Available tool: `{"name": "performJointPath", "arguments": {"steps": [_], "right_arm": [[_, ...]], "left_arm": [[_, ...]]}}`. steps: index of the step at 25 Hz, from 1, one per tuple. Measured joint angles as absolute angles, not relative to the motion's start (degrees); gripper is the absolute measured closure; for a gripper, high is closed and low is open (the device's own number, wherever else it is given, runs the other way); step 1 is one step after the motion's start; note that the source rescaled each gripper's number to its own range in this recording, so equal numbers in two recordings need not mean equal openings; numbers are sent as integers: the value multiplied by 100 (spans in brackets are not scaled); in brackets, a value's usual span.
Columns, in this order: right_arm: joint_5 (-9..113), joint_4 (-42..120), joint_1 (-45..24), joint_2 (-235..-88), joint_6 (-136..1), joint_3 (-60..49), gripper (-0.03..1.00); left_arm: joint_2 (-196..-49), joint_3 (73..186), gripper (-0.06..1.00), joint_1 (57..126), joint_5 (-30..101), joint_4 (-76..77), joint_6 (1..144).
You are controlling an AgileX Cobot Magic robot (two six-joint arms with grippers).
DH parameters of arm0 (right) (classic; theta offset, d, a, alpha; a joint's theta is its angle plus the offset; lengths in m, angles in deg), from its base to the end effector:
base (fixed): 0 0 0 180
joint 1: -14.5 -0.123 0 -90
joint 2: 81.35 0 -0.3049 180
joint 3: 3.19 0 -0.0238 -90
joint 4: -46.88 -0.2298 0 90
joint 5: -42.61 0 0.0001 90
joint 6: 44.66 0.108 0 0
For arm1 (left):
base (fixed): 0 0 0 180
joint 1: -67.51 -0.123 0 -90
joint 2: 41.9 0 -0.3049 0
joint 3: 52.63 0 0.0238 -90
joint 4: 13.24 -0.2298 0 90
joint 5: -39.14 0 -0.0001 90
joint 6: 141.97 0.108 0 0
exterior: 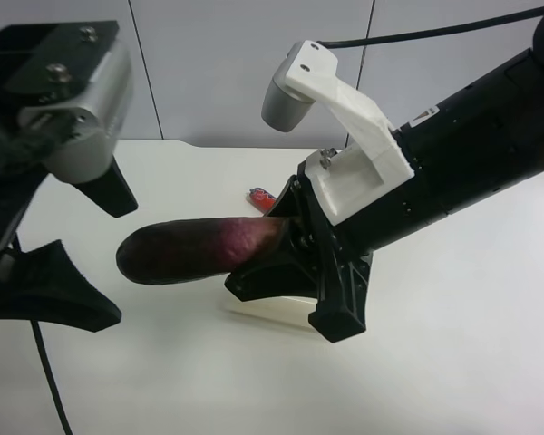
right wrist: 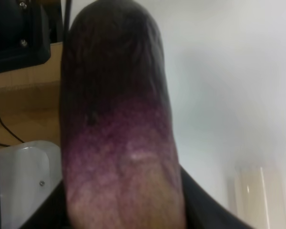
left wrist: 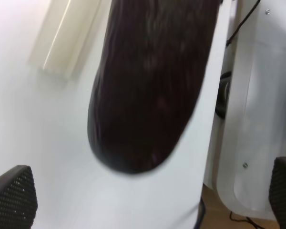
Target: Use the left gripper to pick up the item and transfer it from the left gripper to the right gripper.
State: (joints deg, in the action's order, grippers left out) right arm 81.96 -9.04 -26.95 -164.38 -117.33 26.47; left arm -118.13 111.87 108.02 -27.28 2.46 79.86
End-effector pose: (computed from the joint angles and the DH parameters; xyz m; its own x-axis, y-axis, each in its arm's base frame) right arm 0.1471 0.2056 0.2913 -0.1687 -0.6081 -0.7757 -0.9820 0.1711 0.0795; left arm 0.1332 -0.1490 0.3394 -0.1650 0.8794 -0.4466 0.9786 0.2023 0.0367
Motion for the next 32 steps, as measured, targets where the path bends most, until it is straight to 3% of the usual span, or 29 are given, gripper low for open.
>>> {"name": "performJointPath", "arguments": {"steps": [9, 22, 32], "right_arm": [[8196, -904, -2695, -16438, -11733, 2647, 97], [8196, -904, -2695, -16438, -11733, 2647, 97], [8196, -904, -2695, -16438, -11729, 2647, 97]], "left_arm": [[-10391, 11129, -4, 10802, -2998, -502, 6436], [-7144, 8991, -5, 10802, -3059, -792, 5125], [-5421, 8223, -5, 10802, -2961, -767, 4612]]}}
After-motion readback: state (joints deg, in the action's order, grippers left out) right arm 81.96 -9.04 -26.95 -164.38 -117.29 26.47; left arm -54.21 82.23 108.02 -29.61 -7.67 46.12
